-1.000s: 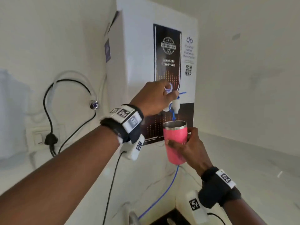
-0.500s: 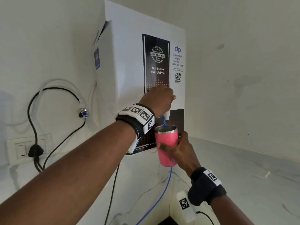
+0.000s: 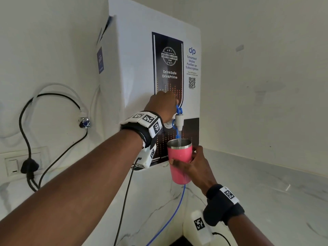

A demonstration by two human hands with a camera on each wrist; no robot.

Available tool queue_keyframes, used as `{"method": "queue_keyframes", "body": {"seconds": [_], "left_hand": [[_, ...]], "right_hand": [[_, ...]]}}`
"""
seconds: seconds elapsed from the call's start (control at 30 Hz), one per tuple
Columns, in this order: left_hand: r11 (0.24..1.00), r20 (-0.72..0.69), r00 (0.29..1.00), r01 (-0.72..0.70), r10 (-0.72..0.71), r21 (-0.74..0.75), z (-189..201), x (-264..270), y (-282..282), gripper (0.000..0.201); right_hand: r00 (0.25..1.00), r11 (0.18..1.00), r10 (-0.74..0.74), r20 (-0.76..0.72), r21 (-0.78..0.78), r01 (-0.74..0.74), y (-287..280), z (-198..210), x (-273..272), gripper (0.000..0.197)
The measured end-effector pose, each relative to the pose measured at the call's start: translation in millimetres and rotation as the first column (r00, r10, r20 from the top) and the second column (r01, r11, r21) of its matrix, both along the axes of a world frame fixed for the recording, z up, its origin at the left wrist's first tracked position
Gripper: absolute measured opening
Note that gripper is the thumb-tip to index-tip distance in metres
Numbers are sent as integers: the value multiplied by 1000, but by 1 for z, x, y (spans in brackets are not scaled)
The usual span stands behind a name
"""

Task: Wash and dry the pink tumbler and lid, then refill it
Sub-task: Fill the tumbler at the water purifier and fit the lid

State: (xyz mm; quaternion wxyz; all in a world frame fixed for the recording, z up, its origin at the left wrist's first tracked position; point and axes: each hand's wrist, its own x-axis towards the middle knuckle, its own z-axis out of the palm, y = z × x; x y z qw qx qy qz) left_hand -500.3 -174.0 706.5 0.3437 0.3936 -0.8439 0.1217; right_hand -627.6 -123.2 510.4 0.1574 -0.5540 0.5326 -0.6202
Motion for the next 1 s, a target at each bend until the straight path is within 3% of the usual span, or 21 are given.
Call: {"method": "queue_keyframes", "body": {"seconds": [0.47, 1.0], "left_hand": [[999, 40, 999, -17, 19, -36, -2, 0, 1, 16], [999, 26, 1000, -5, 6, -40, -2, -1, -4, 23]], "right_hand": [[1000, 1000, 1, 22, -18, 0, -4, 0, -3, 80], [1000, 1000, -9, -12, -19, 8, -4, 3, -7, 77]]}}
